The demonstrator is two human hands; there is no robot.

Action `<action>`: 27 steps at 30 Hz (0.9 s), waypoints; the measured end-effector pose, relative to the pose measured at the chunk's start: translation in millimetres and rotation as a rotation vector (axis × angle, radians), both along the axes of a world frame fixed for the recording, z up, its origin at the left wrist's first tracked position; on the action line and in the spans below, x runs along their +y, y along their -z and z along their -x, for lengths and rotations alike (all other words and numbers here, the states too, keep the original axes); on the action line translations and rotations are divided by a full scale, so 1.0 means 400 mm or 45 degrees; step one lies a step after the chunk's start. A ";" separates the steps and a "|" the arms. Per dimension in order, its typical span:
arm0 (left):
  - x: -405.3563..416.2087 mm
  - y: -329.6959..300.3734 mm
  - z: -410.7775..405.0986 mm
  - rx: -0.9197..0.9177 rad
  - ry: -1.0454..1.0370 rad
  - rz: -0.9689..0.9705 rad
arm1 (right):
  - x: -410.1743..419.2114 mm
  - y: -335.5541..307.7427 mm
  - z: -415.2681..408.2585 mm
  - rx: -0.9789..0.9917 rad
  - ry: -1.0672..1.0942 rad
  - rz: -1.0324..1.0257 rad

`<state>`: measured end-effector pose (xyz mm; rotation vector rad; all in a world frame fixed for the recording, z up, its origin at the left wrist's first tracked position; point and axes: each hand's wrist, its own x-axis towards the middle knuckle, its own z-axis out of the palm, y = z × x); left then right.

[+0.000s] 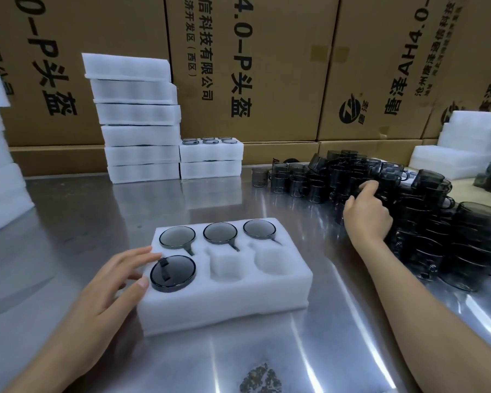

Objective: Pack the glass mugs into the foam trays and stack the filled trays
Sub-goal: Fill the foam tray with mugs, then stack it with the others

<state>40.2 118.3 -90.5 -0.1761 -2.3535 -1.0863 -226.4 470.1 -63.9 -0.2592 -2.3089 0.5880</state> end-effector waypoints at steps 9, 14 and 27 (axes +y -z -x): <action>0.003 -0.005 -0.003 -0.042 -0.011 -0.007 | -0.080 -0.105 -0.122 0.436 -0.470 -0.013; 0.011 -0.009 -0.006 -0.060 -0.043 -0.038 | -0.190 -0.139 -0.237 0.544 -0.730 -0.041; 0.027 -0.018 -0.010 -0.049 -0.093 -0.070 | -0.265 -0.103 -0.375 0.347 -1.349 -0.433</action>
